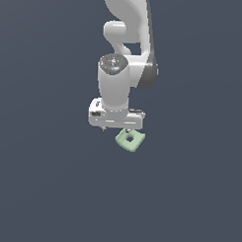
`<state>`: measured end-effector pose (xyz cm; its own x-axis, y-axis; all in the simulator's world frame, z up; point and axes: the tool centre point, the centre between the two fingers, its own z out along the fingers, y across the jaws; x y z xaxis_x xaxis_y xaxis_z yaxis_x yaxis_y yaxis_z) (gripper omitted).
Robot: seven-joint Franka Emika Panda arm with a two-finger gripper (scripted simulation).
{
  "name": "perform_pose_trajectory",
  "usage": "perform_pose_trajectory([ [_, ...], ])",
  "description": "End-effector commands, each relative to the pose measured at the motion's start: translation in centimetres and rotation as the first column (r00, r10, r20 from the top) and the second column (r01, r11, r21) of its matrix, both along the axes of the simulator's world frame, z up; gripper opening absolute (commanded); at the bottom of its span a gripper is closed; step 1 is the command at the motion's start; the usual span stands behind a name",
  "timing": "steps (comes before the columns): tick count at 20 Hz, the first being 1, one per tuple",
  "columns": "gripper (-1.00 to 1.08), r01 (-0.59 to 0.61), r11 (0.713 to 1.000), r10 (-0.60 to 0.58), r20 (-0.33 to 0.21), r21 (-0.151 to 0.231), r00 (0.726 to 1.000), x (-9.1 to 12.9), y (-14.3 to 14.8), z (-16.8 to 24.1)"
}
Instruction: Pick up the object and move it to a goal position.
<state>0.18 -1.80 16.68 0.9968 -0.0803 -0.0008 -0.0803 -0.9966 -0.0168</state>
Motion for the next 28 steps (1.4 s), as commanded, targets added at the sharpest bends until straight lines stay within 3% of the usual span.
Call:
perform_pose_trajectory([
  [1, 1.08, 0.000, 1.000, 0.000, 0.000, 0.000, 1.000, 0.0, 0.0, 0.0],
  [7, 1.08, 0.034, 0.999, -0.034, 0.012, 0.001, 0.999, 0.4, -1.6, 0.8],
  [13, 1.08, 0.040, 0.999, -0.040, 0.010, -0.001, 0.999, 0.4, -1.4, 0.6],
  [28, 1.08, 0.184, 0.982, -0.184, -0.013, -0.037, 0.983, 0.3, 2.1, -2.2],
])
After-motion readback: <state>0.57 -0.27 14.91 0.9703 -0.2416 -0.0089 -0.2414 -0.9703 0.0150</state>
